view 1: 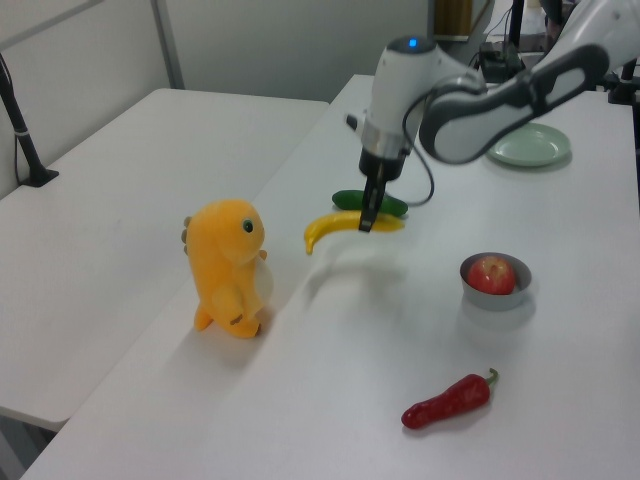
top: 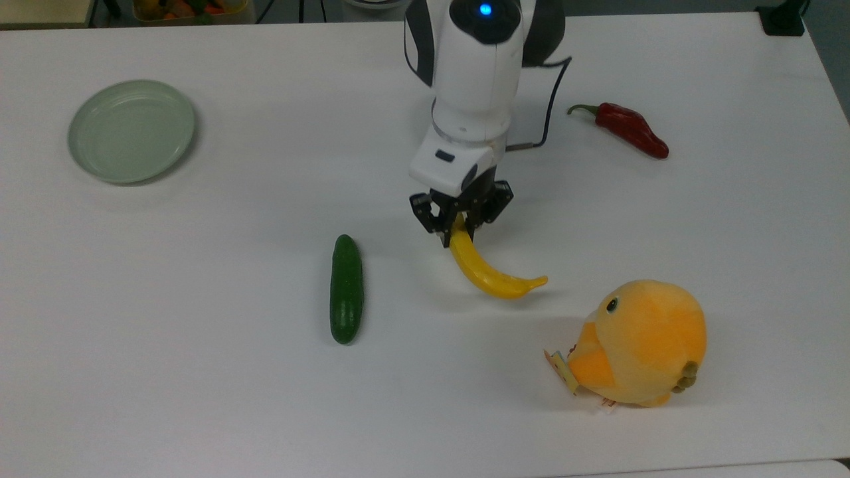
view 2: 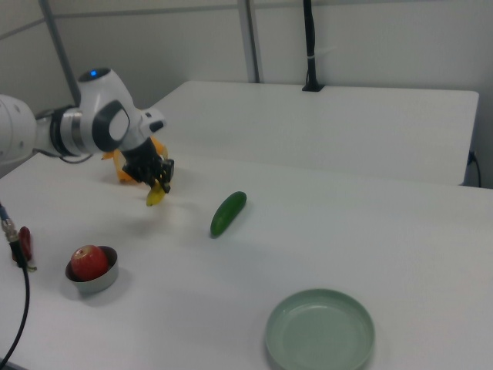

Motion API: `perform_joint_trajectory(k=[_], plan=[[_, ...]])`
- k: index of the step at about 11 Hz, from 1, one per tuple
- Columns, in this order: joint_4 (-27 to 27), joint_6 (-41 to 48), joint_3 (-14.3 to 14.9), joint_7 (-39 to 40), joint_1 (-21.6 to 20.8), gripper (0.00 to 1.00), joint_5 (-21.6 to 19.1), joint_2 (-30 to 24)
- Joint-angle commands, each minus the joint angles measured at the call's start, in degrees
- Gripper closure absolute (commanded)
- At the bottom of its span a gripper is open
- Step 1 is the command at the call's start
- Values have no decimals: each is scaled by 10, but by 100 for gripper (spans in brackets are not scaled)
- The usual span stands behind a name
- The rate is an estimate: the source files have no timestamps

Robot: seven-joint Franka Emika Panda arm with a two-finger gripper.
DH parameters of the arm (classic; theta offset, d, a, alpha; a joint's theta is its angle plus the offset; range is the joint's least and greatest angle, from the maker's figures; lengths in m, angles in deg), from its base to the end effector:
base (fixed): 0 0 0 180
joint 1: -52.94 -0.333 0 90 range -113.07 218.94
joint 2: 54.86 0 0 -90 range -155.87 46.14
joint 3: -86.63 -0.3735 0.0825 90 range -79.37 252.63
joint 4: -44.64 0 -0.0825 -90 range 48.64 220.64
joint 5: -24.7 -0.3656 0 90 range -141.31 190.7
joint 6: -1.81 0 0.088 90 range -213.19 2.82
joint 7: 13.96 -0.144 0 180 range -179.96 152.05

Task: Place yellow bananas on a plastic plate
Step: 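Lift the banana and carry it toward the green plate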

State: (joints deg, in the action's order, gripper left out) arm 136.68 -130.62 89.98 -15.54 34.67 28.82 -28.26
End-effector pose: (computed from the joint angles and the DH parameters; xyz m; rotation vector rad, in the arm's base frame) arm 0.6961 0.1887 0.4090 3.0380 0.4348 0.3865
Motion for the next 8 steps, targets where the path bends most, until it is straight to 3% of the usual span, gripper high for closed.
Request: perform_joint_trajectory(k=[1, 8], plan=[[14, 78, 4, -11, 13, 99, -5, -88], [18, 196, 6, -6, 53, 99, -17, -171]])
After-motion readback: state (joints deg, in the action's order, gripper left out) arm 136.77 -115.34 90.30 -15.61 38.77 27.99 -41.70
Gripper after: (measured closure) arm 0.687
